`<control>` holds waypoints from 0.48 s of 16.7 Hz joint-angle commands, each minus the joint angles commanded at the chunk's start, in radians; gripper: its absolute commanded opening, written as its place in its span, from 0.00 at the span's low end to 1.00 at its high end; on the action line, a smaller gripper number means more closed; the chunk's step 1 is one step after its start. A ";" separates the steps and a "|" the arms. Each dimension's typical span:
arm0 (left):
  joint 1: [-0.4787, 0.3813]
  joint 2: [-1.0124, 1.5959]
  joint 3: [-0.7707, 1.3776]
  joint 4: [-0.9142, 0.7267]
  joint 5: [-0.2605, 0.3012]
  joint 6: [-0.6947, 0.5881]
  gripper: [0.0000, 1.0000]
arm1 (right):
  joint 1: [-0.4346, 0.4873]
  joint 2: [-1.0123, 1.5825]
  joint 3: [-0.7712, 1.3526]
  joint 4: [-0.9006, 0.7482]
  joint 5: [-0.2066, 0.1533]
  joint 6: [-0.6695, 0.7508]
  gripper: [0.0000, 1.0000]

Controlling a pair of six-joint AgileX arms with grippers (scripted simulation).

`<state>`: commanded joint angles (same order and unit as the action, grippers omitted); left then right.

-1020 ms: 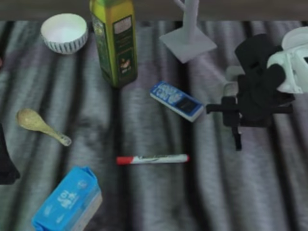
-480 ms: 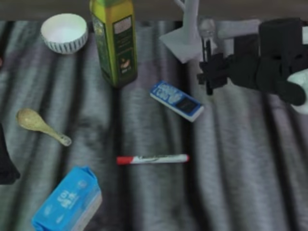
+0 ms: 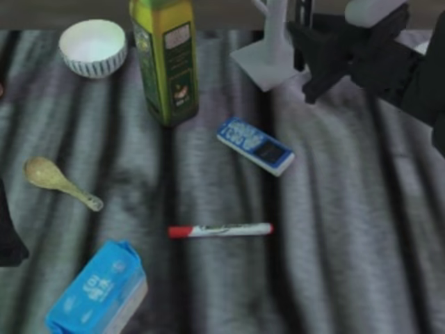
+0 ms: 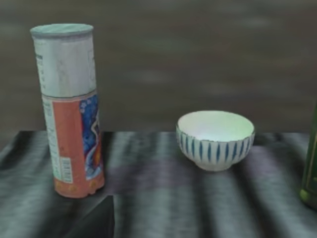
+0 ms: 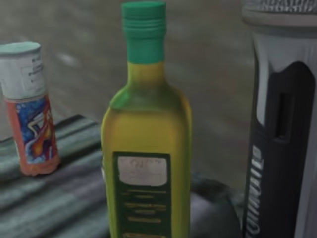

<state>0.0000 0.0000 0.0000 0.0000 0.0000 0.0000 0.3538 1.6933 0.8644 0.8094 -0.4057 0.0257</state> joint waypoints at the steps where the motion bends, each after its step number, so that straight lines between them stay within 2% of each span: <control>1: 0.000 0.000 0.000 0.000 0.000 0.000 1.00 | -0.001 -0.009 -0.005 0.016 -0.006 -0.006 0.00; 6: 0.000 0.000 0.000 0.000 0.000 0.000 1.00 | 0.004 -0.009 -0.002 0.019 -0.007 -0.006 0.00; 8: 0.000 0.000 0.000 0.000 0.000 0.000 1.00 | 0.020 -0.017 -0.005 0.017 0.007 -0.005 0.00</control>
<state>0.0000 0.0000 0.0000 0.0000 0.0000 0.0000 0.3737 1.6761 0.8593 0.8262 -0.3984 0.0206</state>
